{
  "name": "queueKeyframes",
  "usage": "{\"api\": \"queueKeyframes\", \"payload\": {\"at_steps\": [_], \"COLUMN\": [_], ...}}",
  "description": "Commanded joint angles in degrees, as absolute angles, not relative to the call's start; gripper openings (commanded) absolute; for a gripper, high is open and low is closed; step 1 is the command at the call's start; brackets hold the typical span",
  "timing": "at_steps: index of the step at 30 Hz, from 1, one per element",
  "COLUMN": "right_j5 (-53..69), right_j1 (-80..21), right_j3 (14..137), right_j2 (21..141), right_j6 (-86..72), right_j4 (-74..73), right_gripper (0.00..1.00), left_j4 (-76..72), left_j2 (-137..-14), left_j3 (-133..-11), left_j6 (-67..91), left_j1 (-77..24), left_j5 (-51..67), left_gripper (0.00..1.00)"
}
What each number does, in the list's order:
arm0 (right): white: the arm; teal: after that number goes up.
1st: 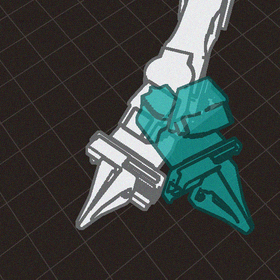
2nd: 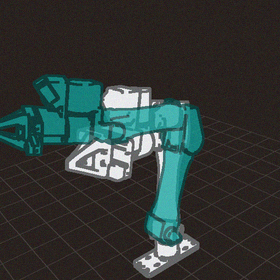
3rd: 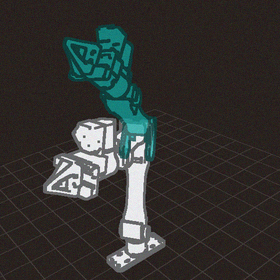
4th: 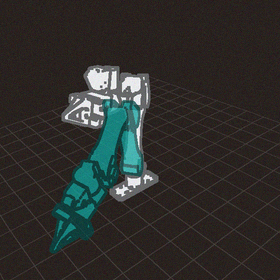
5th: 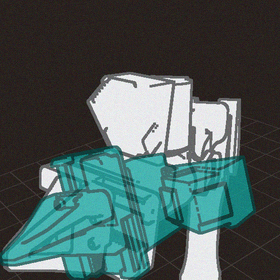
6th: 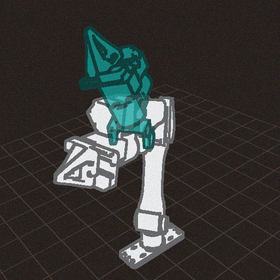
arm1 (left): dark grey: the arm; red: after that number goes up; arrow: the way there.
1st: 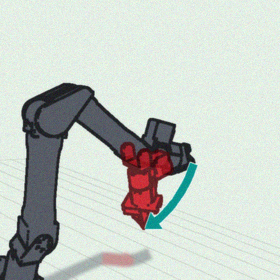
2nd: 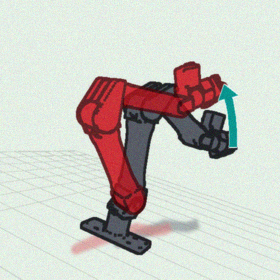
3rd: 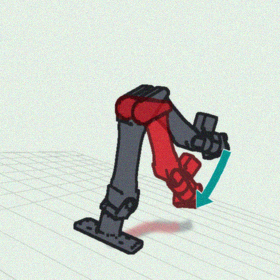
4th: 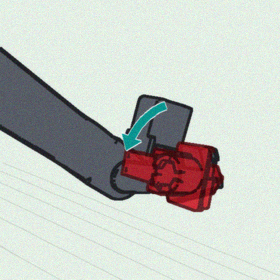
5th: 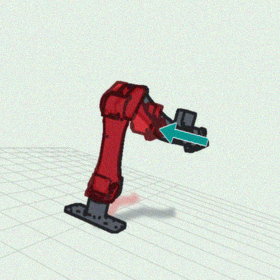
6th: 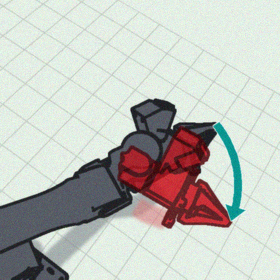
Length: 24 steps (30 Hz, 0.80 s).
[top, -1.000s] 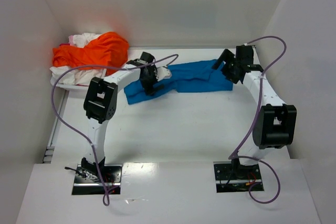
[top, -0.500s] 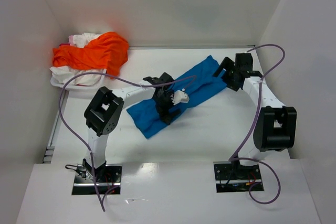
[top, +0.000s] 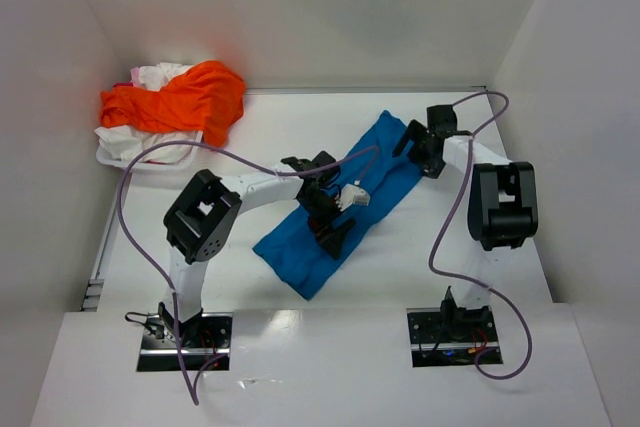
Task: Fold and stack the t-shirts
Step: Rotate the tshirt 90 degrees
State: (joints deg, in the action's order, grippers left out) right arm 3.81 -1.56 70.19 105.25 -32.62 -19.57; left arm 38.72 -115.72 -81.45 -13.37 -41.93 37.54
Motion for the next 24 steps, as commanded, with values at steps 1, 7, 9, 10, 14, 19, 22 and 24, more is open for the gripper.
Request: {"api": "queueKeyframes", "payload": {"at_steps": [1,7,9,10,14,19,22,24], "right_j5": [1.93,1.41,1.41,0.8,-0.7,0.44,1.14,1.14], "right_j1": [-3.77,-5.54,-6.23,-6.24,-7.47,-8.78,-10.28,-11.77], "right_j3": [75.13,79.7,82.25,83.05,86.65,93.06,98.33,102.89], "right_j2": [107.75,113.37,116.09,116.89,119.96,125.4,129.18,131.3], "right_j6": [-31.38,-31.38,-30.76,-30.76,-30.76,-30.76,-30.76,-30.76], "right_j4": [-17.23,-17.84,-19.15,-19.16,-20.57,-21.8,-22.93,-23.64], "right_gripper": [1.0,1.0,1.0,1.0,1.0,1.0,1.0,1.0], "left_j4": [37.79,32.97,31.47,30.94,30.42,29.79,29.79,30.32], "left_j2": [-114.79,-114.17,-114.17,-114.17,-114.17,-114.17,-115.4,-115.93], "left_j3": [-80.16,-79.01,-79.01,-79.01,-77.79,-77.08,-77.69,-78.3], "left_j6": [-11.25,-7.13,-5.28,-4.4,-3.0,-2.99,-2.99,-2.46], "left_j1": [-42.28,-42.28,-42.28,-42.28,-42.28,-42.28,-42.28,-42.28], "left_j5": [42.8,42.8,41.23,41.22,40.0,39.99,42.17,43.41], "left_gripper": [1.0,1.0,1.0,1.0,1.0,1.0,1.0,1.0]}}
